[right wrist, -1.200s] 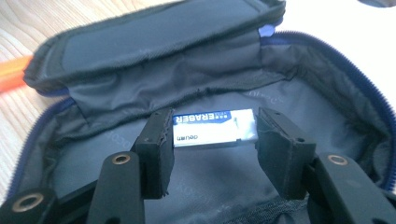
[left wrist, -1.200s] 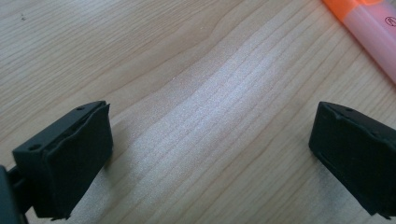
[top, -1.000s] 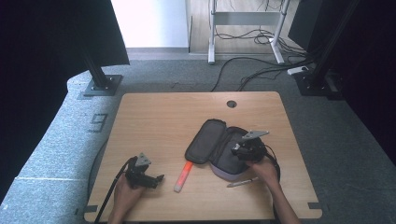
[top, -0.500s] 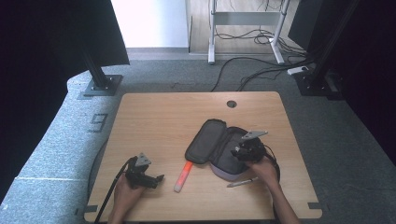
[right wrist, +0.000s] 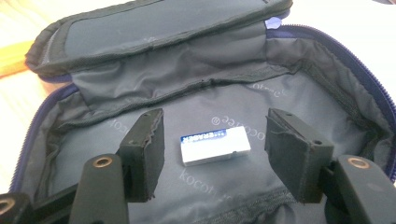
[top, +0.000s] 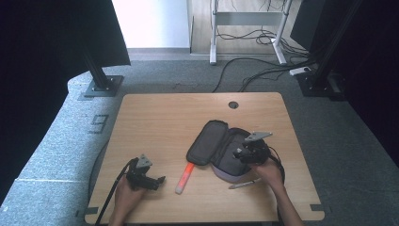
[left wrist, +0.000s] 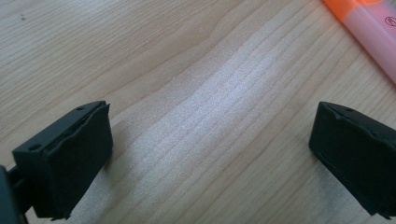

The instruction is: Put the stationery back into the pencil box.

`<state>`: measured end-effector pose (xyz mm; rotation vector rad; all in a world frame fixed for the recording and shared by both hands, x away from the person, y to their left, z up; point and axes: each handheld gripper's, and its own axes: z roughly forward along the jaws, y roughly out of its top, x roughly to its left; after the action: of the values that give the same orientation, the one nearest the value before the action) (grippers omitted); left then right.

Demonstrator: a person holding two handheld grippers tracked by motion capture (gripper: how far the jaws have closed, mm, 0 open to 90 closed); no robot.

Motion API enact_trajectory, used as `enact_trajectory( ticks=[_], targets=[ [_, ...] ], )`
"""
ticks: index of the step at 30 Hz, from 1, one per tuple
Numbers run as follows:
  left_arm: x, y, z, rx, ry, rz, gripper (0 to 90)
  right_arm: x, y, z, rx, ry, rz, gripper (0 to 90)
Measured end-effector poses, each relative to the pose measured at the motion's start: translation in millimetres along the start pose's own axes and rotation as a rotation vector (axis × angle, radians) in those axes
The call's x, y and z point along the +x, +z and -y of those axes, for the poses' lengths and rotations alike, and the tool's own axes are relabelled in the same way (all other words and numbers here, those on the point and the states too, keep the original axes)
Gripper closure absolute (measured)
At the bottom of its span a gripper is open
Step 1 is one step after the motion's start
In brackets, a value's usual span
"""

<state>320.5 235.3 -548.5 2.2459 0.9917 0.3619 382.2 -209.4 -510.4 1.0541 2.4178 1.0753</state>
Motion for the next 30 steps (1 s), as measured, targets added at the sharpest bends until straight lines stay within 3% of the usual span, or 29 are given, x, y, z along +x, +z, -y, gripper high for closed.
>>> enact_trajectory(
  ticks=[19,30],
  targets=[
    [0.0,0.0,0.0,0.000,0.000,0.001,0.0,6.8,-17.2,6.7,-0.014,-0.012,-0.004,36.2],
    [0.1,0.0,-0.1,0.000,0.000,0.000,0.0,6.1,-44.9,11.2,-0.061,0.020,-0.004,36.2]
  ],
)
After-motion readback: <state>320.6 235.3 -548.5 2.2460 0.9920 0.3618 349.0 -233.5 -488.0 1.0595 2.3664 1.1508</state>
